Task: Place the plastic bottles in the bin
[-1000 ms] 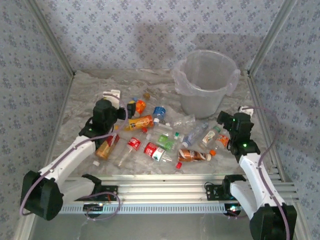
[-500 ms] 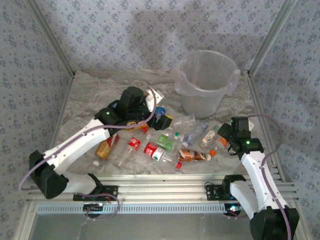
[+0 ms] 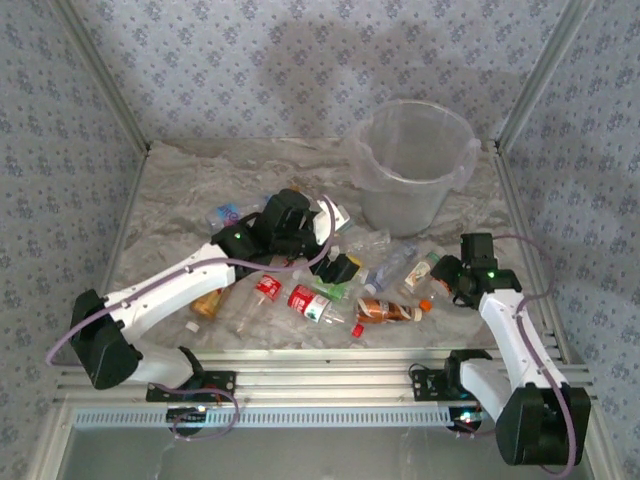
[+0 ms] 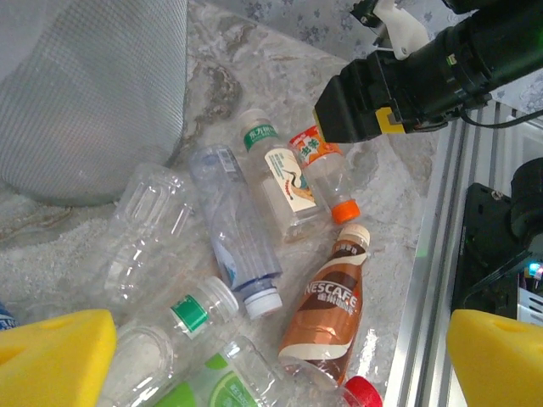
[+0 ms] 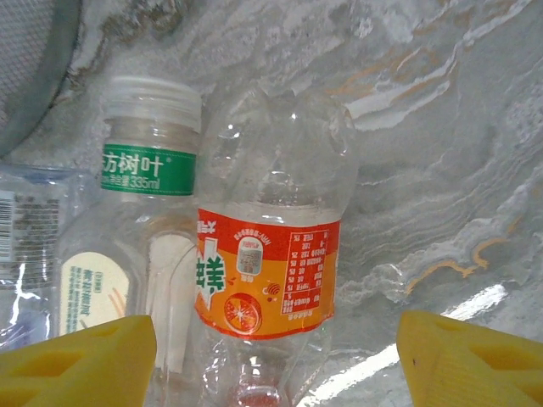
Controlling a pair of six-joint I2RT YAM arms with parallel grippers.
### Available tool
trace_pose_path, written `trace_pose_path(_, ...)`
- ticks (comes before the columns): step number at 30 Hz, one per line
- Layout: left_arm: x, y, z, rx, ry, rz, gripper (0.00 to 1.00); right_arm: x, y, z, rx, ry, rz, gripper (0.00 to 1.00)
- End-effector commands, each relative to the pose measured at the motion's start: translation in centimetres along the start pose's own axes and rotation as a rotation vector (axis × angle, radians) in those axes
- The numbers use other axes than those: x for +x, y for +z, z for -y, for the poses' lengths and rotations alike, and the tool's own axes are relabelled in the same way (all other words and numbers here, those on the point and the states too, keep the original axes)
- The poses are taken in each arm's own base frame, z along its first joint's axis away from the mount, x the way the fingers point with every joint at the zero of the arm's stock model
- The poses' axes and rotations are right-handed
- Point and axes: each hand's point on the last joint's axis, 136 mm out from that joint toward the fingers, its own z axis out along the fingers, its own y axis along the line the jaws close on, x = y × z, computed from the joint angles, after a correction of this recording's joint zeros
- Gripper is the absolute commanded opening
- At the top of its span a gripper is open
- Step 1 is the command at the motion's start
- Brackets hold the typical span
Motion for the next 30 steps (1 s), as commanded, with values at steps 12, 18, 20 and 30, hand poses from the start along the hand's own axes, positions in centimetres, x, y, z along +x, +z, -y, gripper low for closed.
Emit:
trace_pose_path(12,0.7,1.0,2.9,0.022,0.081,-0.018,1.0,-0.6,2.7,0.2,-0.012,0.039,-0.045,0.77)
trace_pose_path(18,0.6,1.0,3.2,0.029,0.077,-0.016,1.0,-0.9,3.5,0.5,-0.01,0.063,-0.056,0.76)
trace_pose_path(20,0.6,1.0,3.2,0.028,0.079,-0.015,1.0,-0.9,3.8,0.5,-0.01,0.07,-0.064,0.76)
trace_pose_path(30,0.7,0.9,2.9,0.005,0.091,-0.021,1.0,-1.4,5.2,0.2,-0.028,0.023,-0.066,0.76)
